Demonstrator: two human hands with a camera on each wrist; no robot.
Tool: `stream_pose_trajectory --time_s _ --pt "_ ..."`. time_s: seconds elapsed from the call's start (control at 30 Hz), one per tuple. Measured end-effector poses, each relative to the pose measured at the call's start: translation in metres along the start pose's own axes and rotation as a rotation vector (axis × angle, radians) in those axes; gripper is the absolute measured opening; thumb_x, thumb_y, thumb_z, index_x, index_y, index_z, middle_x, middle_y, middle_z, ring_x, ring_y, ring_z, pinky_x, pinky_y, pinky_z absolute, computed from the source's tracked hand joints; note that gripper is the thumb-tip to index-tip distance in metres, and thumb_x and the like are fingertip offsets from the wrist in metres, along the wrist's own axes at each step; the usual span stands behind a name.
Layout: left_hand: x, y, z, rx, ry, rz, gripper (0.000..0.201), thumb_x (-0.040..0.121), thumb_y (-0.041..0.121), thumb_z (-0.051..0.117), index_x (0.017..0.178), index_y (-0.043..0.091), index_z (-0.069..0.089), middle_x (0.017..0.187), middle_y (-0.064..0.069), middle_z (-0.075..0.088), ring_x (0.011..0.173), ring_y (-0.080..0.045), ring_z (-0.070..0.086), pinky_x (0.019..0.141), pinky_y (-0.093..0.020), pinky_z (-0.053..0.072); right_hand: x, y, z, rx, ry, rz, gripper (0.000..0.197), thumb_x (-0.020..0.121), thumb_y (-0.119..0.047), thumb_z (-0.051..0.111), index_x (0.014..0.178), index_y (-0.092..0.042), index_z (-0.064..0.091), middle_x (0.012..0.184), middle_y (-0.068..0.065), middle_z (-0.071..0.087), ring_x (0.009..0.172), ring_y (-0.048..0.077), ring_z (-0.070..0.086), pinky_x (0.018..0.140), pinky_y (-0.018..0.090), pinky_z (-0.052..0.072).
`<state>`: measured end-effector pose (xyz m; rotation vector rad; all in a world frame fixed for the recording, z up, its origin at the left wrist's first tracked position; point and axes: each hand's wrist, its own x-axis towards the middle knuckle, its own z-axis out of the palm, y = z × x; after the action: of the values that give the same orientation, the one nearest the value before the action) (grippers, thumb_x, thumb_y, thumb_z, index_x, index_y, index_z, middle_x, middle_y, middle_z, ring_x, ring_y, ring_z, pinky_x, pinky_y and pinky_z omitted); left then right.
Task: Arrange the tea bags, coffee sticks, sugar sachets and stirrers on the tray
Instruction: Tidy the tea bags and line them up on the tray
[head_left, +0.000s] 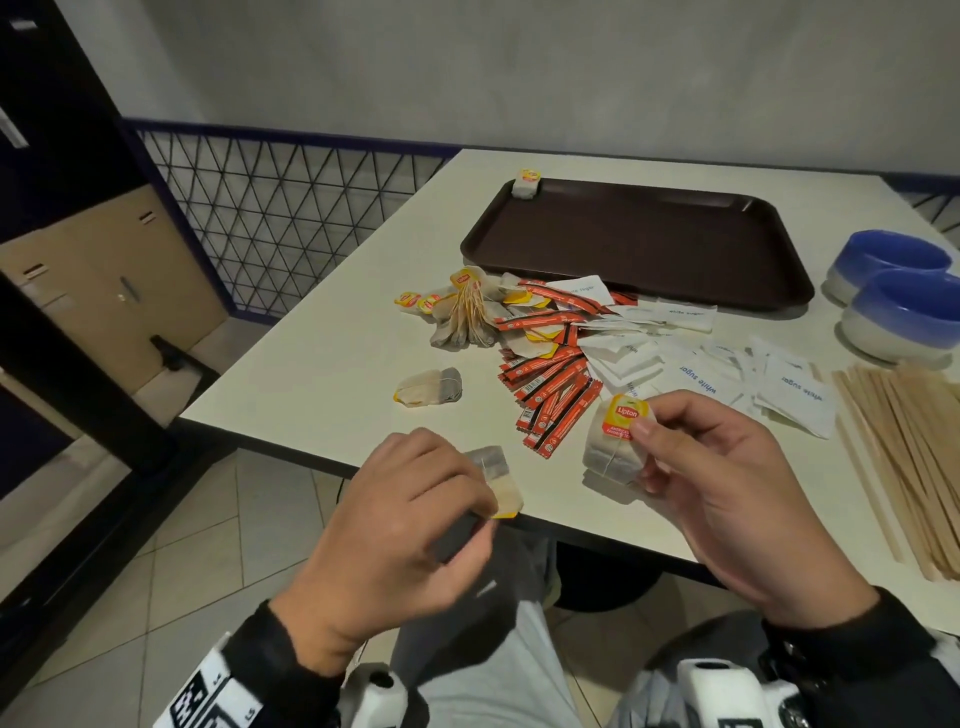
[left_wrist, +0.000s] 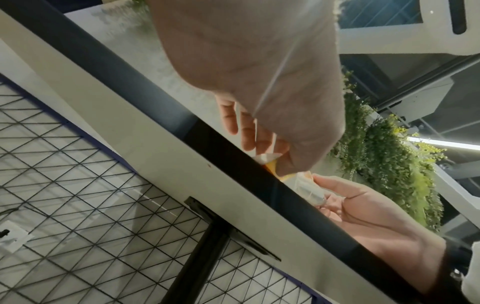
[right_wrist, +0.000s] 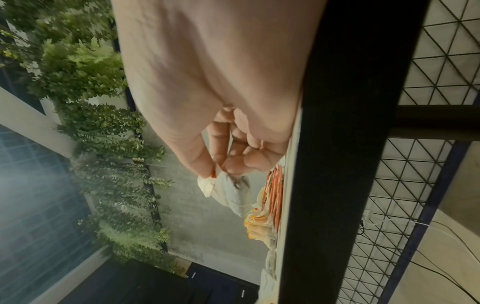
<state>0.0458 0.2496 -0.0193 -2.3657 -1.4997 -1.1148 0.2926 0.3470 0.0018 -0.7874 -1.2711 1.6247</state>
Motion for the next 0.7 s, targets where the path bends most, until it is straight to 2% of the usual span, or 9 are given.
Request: stream_pose_trajectory --time_s 0.1,0.17,0.23,0.27,0.33,0.4,0.53,0.63,0.7 --pt "0.014 0.006 -0.001 -0.217 0.153 -0.148 0.007 0.082 0.008 0.078 0.08 0.011 0.073 0.086 0.003 0.071 0.085 -0.021 0.067 0.076 -0.042 0.051 0.001 0.001 -0.002 -0.025 -0.02 -0.043 0.052 0.061 -0.051 0.091 0.088 -0.01 0.075 0.078 0.012 0.061 0.064 0.017 0.047 0.078 0.046 0.04" --pt "0.033 0.012 -0.001 -0.5 0.239 -0.366 0.008 0.083 0.012 0.075 0.079 0.018 0.071 0.088 0.003 0.074 0.09 -0.023 0.071 0.081 -0.041 0.055 0.0 0.0 -0.001 -0.072 -0.054 -0.098 0.049 0.065 -0.052 0.088 0.088 -0.011 0.077 0.078 0.008 0.066 0.068 0.019 0.051 0.074 0.035 0.046" --pt "0.053 0.016 0.003 -0.747 0.273 -0.56 0.015 0.084 0.011 0.076 0.076 0.022 0.07 0.082 0.001 0.075 0.08 -0.019 0.072 0.072 -0.032 0.056 -0.001 0.0 0.0 -0.105 -0.093 -0.126 0.043 0.069 -0.048 0.087 0.088 -0.011 0.078 0.081 0.007 0.072 0.072 0.017 0.059 0.07 0.025 0.05" --pt "0.061 0.017 0.007 -0.8 0.268 -0.601 0.019 0.085 0.006 0.076 0.075 0.021 0.071 0.075 0.002 0.073 0.071 -0.015 0.07 0.065 -0.026 0.054 -0.002 -0.001 0.001 -0.115 -0.104 -0.126 0.036 0.072 -0.043 0.085 0.088 -0.011 0.078 0.082 0.008 0.073 0.072 0.016 0.062 0.07 0.024 0.052" --pt "0.071 0.019 0.016 -0.862 0.203 -0.63 0.02 0.087 -0.002 0.075 0.077 0.014 0.072 0.067 0.0 0.069 0.058 -0.013 0.064 0.056 -0.024 0.052 -0.002 -0.001 0.003 -0.133 -0.09 -0.112 0.022 0.077 -0.028 0.08 0.087 -0.009 0.078 0.083 0.014 0.073 0.074 0.018 0.064 0.071 0.029 0.054" --pt "0.073 0.022 0.024 -0.894 0.135 -0.626 0.013 0.087 0.0 0.077 0.08 0.011 0.074 0.067 -0.007 0.069 0.054 -0.016 0.062 0.054 -0.028 0.053 -0.002 -0.001 0.004 -0.123 -0.047 -0.095 0.016 0.079 -0.017 0.076 0.089 -0.004 0.078 0.086 0.02 0.073 0.076 0.023 0.065 0.075 0.036 0.055" --pt "0.07 0.023 0.026 -0.915 0.108 -0.627 0.003 0.083 0.011 0.081 0.085 0.01 0.079 0.074 -0.016 0.073 0.057 -0.016 0.063 0.056 -0.025 0.052 -0.001 -0.002 0.009 -0.074 0.001 -0.1 0.026 0.077 -0.009 0.076 0.102 -0.002 0.076 0.084 0.016 0.069 0.071 0.017 0.064 0.064 0.022 0.054" --pt "0.07 0.021 0.026 -0.936 0.116 -0.666 0.002 0.083 0.012 0.08 0.085 0.012 0.08 0.076 -0.012 0.076 0.06 -0.018 0.063 0.057 -0.027 0.052 -0.001 -0.002 0.006 -0.045 -0.016 -0.111 0.029 0.076 -0.008 0.076 0.105 -0.003 0.076 0.084 0.015 0.069 0.076 0.02 0.065 0.067 0.024 0.057" --pt "0.07 0.019 0.028 -0.949 0.137 -0.71 0.002 0.084 0.01 0.08 0.085 0.012 0.081 0.077 -0.011 0.077 0.062 -0.02 0.063 0.058 -0.029 0.052 -0.003 -0.003 0.004 -0.001 -0.079 -0.095 0.029 0.076 -0.005 0.075 0.105 -0.002 0.075 0.085 0.015 0.071 0.078 0.02 0.066 0.069 0.025 0.057"
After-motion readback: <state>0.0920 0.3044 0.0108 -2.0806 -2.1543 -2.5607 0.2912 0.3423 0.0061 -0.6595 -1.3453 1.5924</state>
